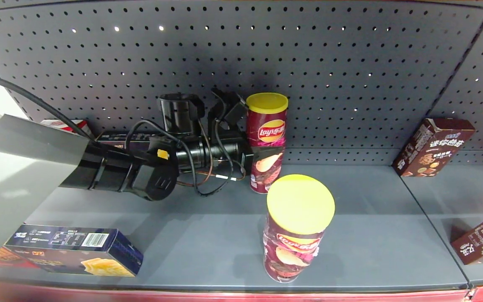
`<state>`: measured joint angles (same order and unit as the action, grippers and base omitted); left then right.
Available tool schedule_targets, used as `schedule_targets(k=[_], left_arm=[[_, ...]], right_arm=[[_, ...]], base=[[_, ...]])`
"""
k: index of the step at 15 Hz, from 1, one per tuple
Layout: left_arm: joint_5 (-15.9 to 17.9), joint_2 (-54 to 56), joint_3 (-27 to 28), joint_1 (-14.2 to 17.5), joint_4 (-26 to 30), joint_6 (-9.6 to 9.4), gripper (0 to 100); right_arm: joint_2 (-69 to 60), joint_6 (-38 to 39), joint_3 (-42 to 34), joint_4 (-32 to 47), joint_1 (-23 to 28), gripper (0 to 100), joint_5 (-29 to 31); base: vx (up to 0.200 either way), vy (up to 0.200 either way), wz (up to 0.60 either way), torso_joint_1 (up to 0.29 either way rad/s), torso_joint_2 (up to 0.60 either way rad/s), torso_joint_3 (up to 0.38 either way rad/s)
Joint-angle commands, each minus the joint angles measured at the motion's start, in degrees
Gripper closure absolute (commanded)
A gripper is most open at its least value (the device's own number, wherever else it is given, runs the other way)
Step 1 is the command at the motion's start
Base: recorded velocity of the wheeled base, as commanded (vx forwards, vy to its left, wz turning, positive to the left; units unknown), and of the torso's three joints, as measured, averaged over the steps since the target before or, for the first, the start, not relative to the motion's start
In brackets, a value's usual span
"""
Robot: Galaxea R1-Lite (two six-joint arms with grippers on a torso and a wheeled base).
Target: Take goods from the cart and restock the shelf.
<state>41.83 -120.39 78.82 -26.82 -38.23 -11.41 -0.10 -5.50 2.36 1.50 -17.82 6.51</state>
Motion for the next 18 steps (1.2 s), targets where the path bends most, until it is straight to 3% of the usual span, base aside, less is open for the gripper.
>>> schedule_targets(k=[1,8,9,14,18], left_arm=[[0.1,-1.0,0.0,-0.1,-0.1,-0.10,100],[0.0,-3.3,-0.3,-1.0,-3.7,-0.02,100],[0.0,-3.4,-0.3,-1.0,-3.7,-0.02,0],[-0.1,-1.9,-2.3,-1.0,-3.7,-0.02,0],[-0.3,4.8,-7.9,-0.3,-3.5,-0.02,0]], right_arm=[[0.1,0.0,0.0,0.0,-0.1,0,0.0],[0.1,0.0,0.0,0.0,-0.1,0,0.1],[0.1,0.0,0.0,0.0,0.0,0,0.1],[0.1,0.0,0.0,0.1,0.0,0,0.0],[0.1,0.0,0.0,0.1,0.0,0,0.0]], base=[[0.000,0.000,0.00,0.000,0.00,0.000],[0.000,0.000,0.00,0.000,0.00,0.000],[0.000,0.000,0.00,0.000,0.00,0.000],[0.000,0.000,0.00,0.000,0.00,0.000],[0.000,0.000,0.00,0.000,0.00,0.000]])
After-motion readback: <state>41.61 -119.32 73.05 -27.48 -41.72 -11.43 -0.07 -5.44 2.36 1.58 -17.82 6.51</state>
